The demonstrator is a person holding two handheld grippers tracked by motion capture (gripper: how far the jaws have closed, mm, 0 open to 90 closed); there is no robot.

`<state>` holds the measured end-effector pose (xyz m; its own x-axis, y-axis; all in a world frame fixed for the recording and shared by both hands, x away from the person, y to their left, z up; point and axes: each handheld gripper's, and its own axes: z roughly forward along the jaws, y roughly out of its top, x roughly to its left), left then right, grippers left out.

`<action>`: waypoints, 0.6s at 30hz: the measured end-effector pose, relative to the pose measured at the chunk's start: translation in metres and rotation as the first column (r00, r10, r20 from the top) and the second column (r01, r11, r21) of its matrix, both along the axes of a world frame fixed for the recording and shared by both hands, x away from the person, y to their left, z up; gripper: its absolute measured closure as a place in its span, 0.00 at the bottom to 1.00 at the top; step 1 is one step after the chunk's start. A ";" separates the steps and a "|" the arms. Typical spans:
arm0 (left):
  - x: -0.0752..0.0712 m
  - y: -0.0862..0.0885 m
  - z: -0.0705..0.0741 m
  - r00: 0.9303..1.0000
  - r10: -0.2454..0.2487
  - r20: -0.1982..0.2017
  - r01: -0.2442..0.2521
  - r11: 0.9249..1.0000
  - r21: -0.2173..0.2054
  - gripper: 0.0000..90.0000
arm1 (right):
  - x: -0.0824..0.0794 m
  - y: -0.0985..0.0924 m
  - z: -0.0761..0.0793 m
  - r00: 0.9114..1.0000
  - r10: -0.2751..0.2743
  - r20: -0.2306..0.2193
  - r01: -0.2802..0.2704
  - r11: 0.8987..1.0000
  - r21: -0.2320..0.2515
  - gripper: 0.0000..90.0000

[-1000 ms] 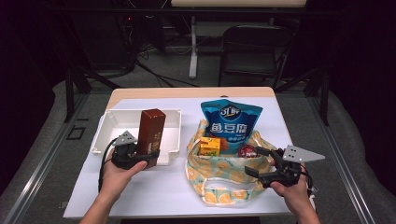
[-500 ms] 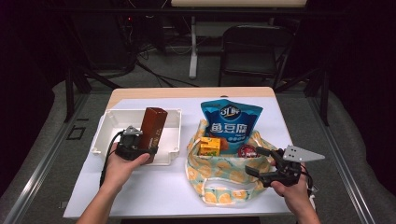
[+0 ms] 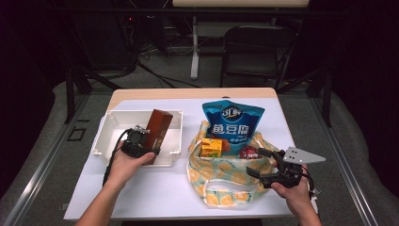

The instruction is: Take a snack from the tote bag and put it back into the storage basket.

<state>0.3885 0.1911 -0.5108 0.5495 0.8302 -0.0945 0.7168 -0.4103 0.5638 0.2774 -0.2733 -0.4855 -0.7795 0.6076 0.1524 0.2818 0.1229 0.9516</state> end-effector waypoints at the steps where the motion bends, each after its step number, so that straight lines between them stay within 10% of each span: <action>1: 0.001 -0.001 -0.001 1.000 0.000 -0.003 0.000 1.000 0.003 0.49 | 0.000 0.000 0.000 1.000 0.001 -0.001 -0.001 1.000 0.004 0.15; 18: 0.023 -0.022 -0.005 0.995 -0.007 -0.103 0.023 0.988 0.150 0.48 | 0.000 0.003 -0.001 1.000 0.005 -0.006 -0.005 1.000 -0.002 0.15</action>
<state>0.4117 0.1692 -0.5161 0.5560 0.8308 -0.0253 0.7605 -0.4961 0.4190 0.2776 -0.2703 -0.4870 -0.7817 0.6038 0.1559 0.2869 0.1262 0.9496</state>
